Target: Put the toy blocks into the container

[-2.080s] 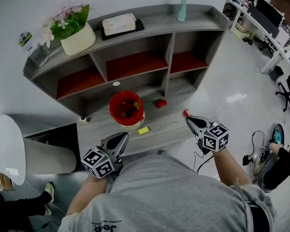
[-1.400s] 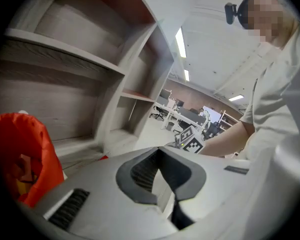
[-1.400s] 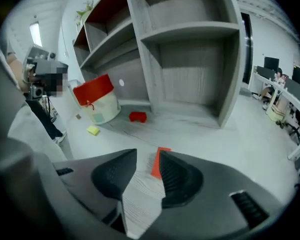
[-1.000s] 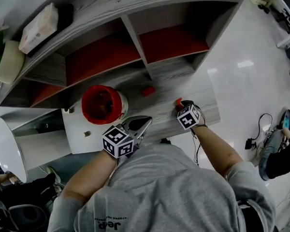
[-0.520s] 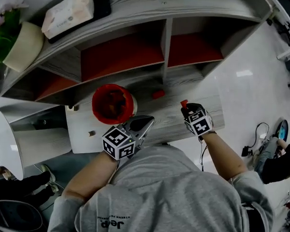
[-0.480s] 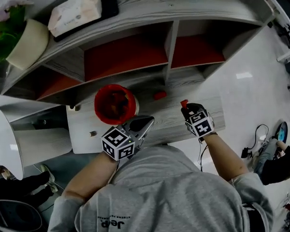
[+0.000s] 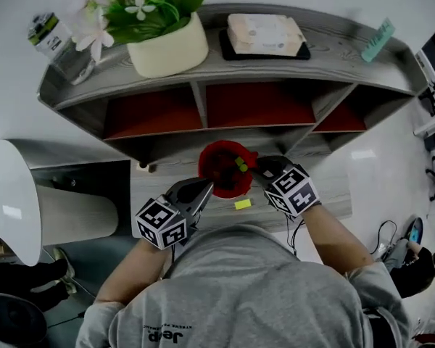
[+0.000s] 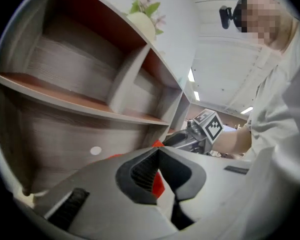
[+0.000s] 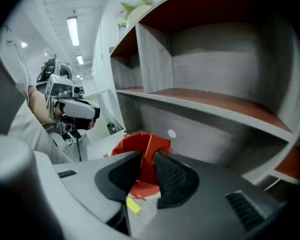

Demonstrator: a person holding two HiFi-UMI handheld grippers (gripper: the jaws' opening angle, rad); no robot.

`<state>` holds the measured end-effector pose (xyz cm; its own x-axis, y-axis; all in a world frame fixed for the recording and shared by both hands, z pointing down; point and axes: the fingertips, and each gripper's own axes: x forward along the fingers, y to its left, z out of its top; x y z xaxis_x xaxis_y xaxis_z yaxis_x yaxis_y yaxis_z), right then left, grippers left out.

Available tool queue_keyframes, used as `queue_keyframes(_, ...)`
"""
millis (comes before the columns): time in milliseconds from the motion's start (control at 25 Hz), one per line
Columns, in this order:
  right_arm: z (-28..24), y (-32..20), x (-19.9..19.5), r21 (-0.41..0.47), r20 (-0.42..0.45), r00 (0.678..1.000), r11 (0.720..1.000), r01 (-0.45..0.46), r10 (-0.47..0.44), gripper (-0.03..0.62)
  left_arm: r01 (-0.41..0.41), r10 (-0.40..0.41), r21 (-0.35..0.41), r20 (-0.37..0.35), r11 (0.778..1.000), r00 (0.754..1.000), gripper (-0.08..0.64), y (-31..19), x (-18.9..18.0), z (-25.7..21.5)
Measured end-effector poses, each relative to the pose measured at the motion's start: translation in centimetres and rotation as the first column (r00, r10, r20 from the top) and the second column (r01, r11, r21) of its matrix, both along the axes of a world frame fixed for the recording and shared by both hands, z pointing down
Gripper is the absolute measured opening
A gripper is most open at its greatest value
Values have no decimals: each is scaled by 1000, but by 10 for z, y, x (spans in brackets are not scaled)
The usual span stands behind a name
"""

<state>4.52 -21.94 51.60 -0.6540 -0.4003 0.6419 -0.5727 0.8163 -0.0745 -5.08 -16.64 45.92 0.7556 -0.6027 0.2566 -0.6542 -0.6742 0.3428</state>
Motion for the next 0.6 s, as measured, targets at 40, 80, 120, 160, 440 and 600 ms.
queue_keyframes(40,2,0,-17,-3,-14,1000,1000,16,-16,110,21,-21,1,-2,1000,1000,12,2,-19,-1)
queue_keyframes(80,4,0,-32,-10,-28,999,1000,26,-26,110,41,-41,0,-5,999,999,12,4,-37,-2)
queue_keyframes(120,8,0,-44,-19,-40,999,999,30,-31,110,58,-58,-1,-7,998,998,12,6,-54,-2)
queue_keyframes(160,11,-1,-54,-29,-53,998,999,31,-32,112,71,-71,-2,-9,997,997,12,8,-69,-2)
queue_keyframes(440,22,-7,-84,-34,-129,992,999,-23,18,136,89,-89,0,-44,996,995,12,14,-124,-4)
queue_keyframes(600,10,-12,-85,-20,-105,993,998,-64,62,255,58,-58,5,-59,998,997,12,13,-127,-6)
